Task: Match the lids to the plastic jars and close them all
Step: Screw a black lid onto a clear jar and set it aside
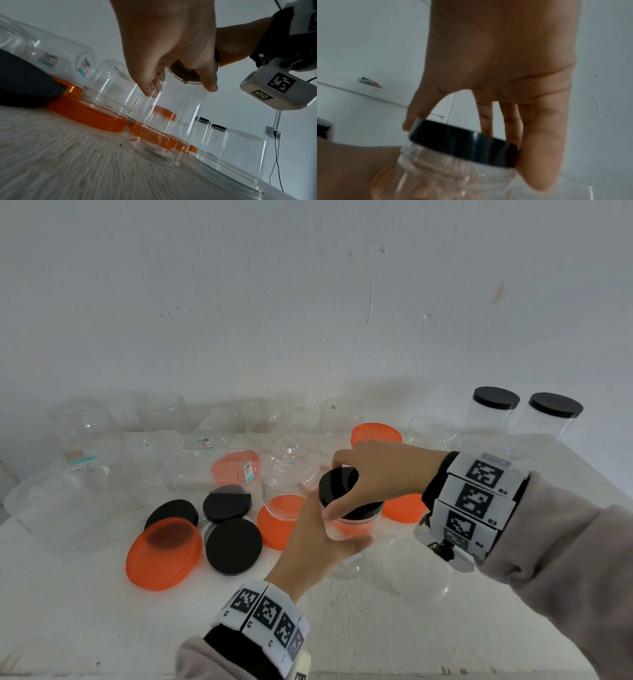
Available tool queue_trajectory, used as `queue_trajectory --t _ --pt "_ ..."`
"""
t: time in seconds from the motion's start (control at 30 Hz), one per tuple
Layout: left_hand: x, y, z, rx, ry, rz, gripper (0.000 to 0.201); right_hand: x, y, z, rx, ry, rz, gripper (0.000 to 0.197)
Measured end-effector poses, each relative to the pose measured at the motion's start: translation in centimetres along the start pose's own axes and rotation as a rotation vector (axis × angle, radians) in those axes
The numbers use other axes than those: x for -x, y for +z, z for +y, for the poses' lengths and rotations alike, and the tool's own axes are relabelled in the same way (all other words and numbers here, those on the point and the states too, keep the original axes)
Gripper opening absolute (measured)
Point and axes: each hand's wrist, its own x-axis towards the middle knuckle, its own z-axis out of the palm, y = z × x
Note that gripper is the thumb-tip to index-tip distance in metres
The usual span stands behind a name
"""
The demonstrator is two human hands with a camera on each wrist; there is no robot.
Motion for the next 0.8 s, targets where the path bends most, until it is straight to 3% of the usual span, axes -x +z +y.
queue_trajectory --t 0.13,0.23,0.4,0.6,0.8 --pt "0.0 -0.1 -0.1 0.011 0.005 -0.014 0.087 0.2 -0.7 -0.1 -0.046 -0.032 -0.083 0.067" --pt "-0.1 -0.2 -0.2 0.008 0.002 -0.024 0.089 0.0 -0.7 -0.3 -0.039 -0.071 -0.058 0.058" --pt "0.0 -0.2 -0.1 0.005 -0.009 -0.019 0.090 0.1 -0.7 0.0 -0.031 -0.107 -0.040 0.064" --pt "0.0 0.1 0.5 0.007 0.032 -0.003 0.079 0.3 -0.3 0.3 -0.017 -0.096 0.058 0.059" --pt "0.1 0.2 0.4 -0.020 0.000 0.020 0.084 0.4 0.3 -0.1 0.017 -0.072 0.118 0.059"
